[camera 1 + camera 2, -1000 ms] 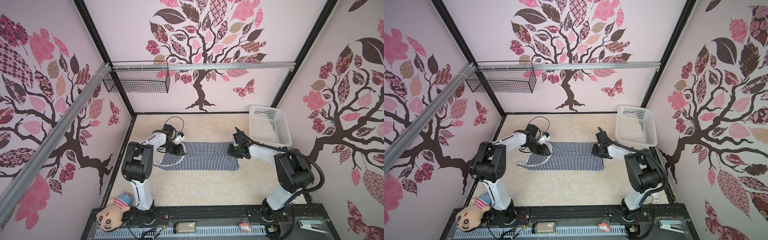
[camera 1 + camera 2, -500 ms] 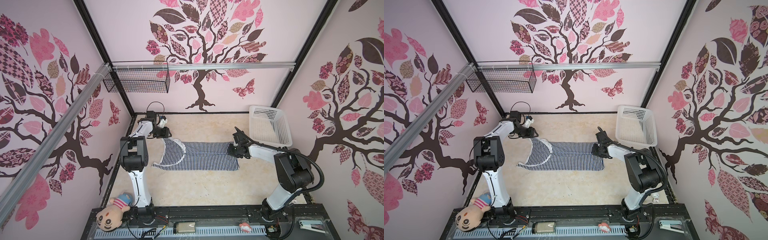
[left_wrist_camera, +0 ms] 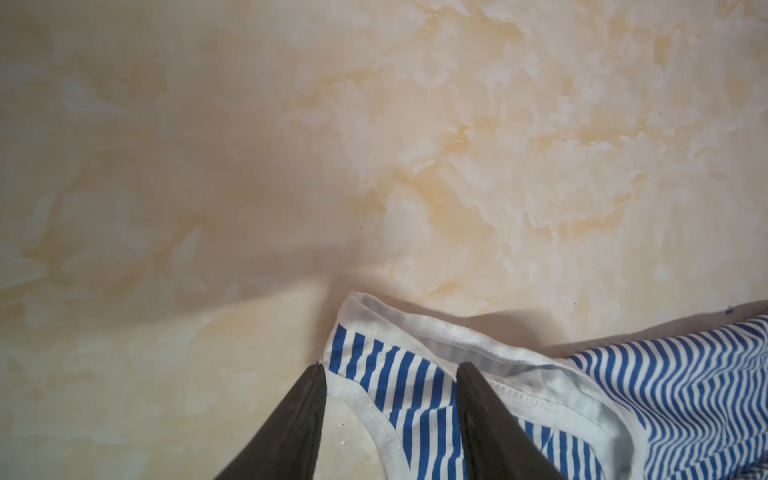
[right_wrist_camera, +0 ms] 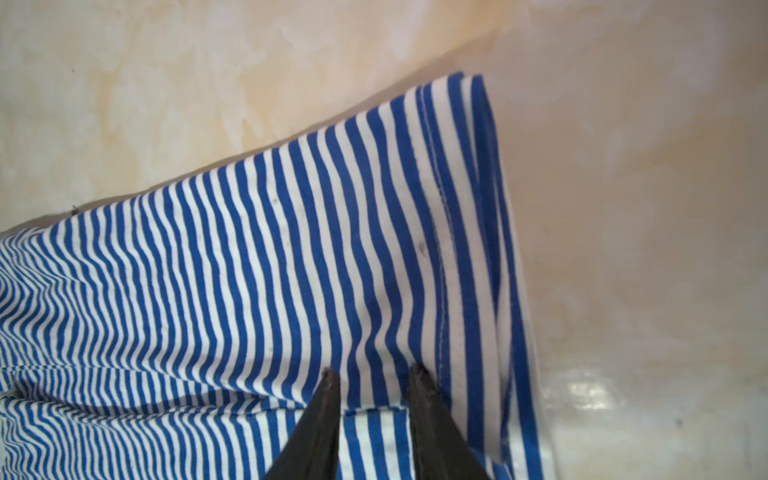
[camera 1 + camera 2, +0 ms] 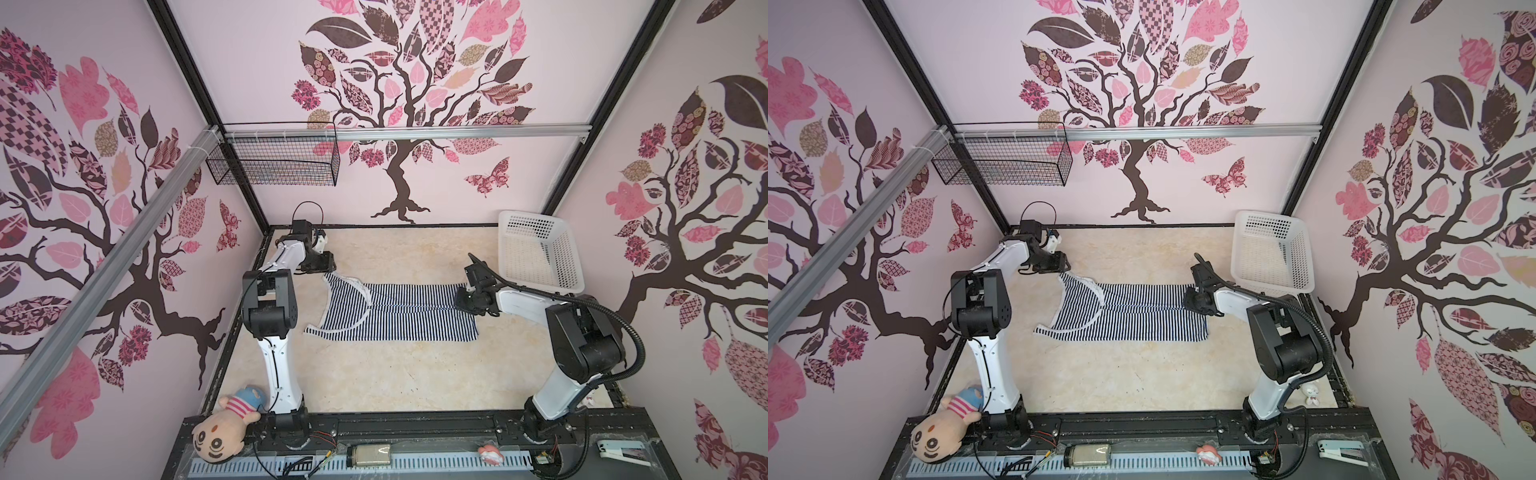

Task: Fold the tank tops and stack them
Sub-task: 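Release the left gripper and grasp the white-trimmed strap farther from the robot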

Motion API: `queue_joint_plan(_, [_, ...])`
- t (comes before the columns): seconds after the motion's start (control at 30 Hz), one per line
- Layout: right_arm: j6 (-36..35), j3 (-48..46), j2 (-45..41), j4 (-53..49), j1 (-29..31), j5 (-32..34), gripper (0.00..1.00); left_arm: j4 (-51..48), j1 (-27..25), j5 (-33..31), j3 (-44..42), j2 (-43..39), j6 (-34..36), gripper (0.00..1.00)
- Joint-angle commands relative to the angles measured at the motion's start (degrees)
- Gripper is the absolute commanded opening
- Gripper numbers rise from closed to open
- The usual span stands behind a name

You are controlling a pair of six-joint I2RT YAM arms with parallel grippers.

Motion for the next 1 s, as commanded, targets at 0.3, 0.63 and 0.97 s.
queue_joint_plan(0.3, [-0.4, 1.57, 2.48, -0.01, 0.1, -0.2, 0.31, -1.35, 0.14, -0.09, 7.58, 7.44, 1.37, 0.51])
queue_joint_plan(0.63, [-0.45, 1.58, 2.73, 0.1, 0.11, -0.2, 0.31, -0.99, 0.23, 2.53, 5.85, 6.37, 1.79, 0.29])
queue_joint_plan(0.97, [-0.44, 1.4, 2.2, -0.19, 0.06, -0.02, 0.31, -2.18, 0.27, 2.2, 5.15, 5.25, 2.91, 0.1])
